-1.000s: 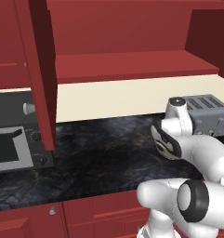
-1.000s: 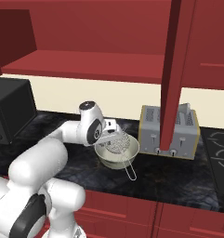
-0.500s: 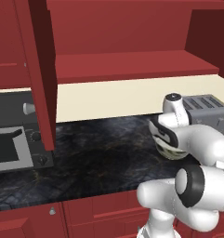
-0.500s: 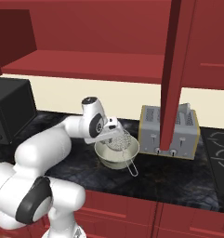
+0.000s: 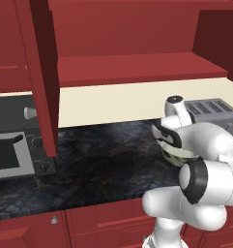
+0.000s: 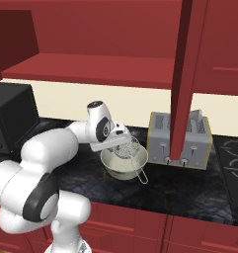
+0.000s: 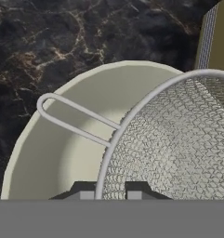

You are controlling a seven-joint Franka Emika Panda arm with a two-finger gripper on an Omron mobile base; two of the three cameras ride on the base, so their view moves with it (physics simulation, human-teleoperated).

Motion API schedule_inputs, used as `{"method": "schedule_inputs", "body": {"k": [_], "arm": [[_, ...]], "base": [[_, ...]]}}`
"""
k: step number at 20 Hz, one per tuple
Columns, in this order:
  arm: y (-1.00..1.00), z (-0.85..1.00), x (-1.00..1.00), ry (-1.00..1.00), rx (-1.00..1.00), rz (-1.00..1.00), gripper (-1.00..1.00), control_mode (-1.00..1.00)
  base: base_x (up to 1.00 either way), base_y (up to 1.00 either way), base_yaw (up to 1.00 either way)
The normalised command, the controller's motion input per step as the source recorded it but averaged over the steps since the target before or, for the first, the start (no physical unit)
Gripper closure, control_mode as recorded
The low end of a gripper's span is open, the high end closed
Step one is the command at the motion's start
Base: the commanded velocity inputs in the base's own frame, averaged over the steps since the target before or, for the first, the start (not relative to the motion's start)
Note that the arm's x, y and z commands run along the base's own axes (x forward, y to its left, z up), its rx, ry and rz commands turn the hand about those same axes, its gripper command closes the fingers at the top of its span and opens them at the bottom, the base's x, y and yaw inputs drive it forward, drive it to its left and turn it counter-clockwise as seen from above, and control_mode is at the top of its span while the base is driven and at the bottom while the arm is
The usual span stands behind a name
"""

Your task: Open the cabinet and setup a tea strainer by placing it in the bowl upright.

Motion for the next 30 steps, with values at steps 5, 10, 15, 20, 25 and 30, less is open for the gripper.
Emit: {"method": "schedule_inputs", "body": {"k": [5, 10, 15, 20, 25, 30], "arm": [[0.04, -0.10, 0.10, 0.08, 0.00, 0.00, 1.00, -1.00], [0.00, -0.11, 0.02, 0.06, 0.00, 0.00, 1.00, -1.00], [0.05, -0.12, 0.00, 0.05, 0.00, 0.00, 1.00, -1.00], [0.08, -0.01, 0.00, 0.02, 0.00, 0.00, 1.00, -1.00], [0.00, -0.02, 0.00, 0.00, 0.00, 0.01, 1.00, -1.00], [0.01, -0.07, 0.00, 0.00, 0.00, 0.00, 1.00, -1.00]], "base": [[0.00, 0.00, 0.00], [0.00, 0.00, 0.00], [0.00, 0.00, 0.00], [0.00, 0.00, 0.00], [0.00, 0.00, 0.00], [0.00, 0.00, 0.00]]}}
